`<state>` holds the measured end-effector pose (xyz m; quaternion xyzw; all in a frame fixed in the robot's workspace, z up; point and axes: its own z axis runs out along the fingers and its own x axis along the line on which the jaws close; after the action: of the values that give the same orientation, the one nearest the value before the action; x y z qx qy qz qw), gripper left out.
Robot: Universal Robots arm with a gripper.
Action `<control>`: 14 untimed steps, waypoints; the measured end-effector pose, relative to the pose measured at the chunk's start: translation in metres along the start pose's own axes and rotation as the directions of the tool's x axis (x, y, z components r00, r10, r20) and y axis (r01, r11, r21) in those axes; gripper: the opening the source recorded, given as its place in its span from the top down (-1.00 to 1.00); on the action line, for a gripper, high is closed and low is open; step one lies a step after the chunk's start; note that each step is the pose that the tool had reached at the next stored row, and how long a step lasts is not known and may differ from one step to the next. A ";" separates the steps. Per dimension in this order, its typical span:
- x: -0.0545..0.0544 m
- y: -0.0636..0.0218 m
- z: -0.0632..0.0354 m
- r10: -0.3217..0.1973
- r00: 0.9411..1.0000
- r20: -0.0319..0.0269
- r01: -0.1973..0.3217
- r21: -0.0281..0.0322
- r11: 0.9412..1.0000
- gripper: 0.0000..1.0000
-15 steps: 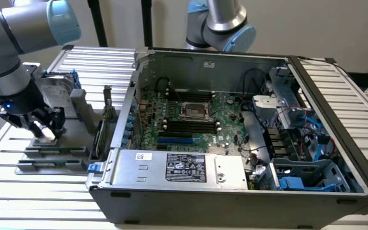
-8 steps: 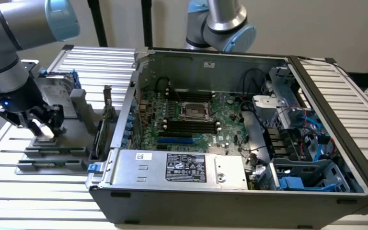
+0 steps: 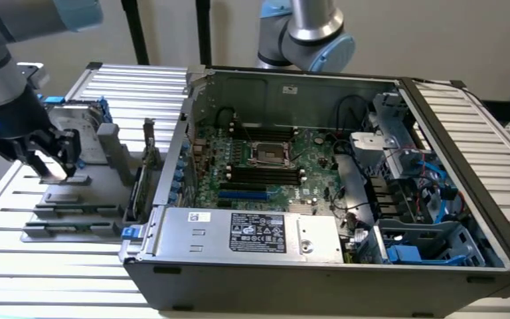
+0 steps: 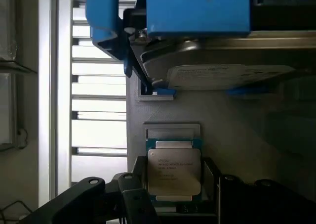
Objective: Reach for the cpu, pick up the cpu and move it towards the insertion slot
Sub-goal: 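Pick up the cpu and move it towards the insertion slot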
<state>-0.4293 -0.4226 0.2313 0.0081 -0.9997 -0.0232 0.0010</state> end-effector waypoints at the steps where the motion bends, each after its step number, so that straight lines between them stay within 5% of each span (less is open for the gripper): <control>1: 0.000 0.0001 -0.0046 0.000 1.000 0.000 0.000 0.000 1.000 -0.10; 14: -0.007 -0.0026 -0.0638 -0.007 1.000 0.000 0.007 0.000 1.000 -0.10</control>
<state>-0.4218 -0.4281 0.2949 0.0113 -0.9997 -0.0234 0.0010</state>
